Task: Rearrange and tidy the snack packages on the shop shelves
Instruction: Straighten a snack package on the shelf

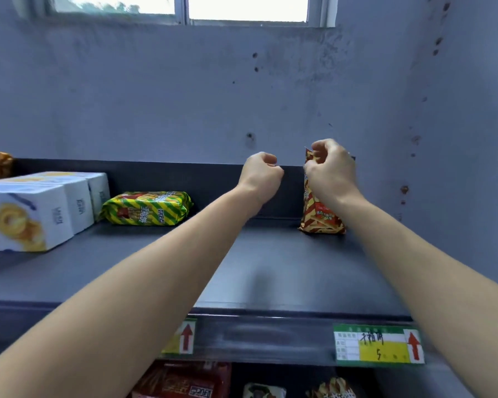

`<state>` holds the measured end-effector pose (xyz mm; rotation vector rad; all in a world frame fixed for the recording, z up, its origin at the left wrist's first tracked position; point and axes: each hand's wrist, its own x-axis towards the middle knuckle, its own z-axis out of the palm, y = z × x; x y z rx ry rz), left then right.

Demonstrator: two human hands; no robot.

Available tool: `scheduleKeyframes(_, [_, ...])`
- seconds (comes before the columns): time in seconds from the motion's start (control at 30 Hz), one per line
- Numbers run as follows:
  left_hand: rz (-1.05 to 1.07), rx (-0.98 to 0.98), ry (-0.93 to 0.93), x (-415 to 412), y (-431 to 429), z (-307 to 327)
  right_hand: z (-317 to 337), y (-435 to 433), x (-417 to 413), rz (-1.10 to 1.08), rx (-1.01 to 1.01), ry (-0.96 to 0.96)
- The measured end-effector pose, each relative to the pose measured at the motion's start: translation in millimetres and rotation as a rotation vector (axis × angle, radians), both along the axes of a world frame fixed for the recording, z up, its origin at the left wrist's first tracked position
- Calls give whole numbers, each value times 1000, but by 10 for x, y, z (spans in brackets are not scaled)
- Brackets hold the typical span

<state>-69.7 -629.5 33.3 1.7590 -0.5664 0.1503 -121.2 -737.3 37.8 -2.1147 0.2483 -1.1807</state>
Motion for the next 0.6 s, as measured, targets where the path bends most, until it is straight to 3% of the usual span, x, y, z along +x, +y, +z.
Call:
scheduleKeyframes(0.13, [94, -7, 42, 203, 613, 33, 104, 587, 218, 213, 1, 99])
scheduleKeyframes(0.37, [384, 10, 93, 721, 1831, -134, -12, 1467, 684, 434, 361, 426])
scheduleKeyframes(0.6, [413, 212, 131, 1212, 2304, -348, -247, 1966, 1065, 416, 560, 608])
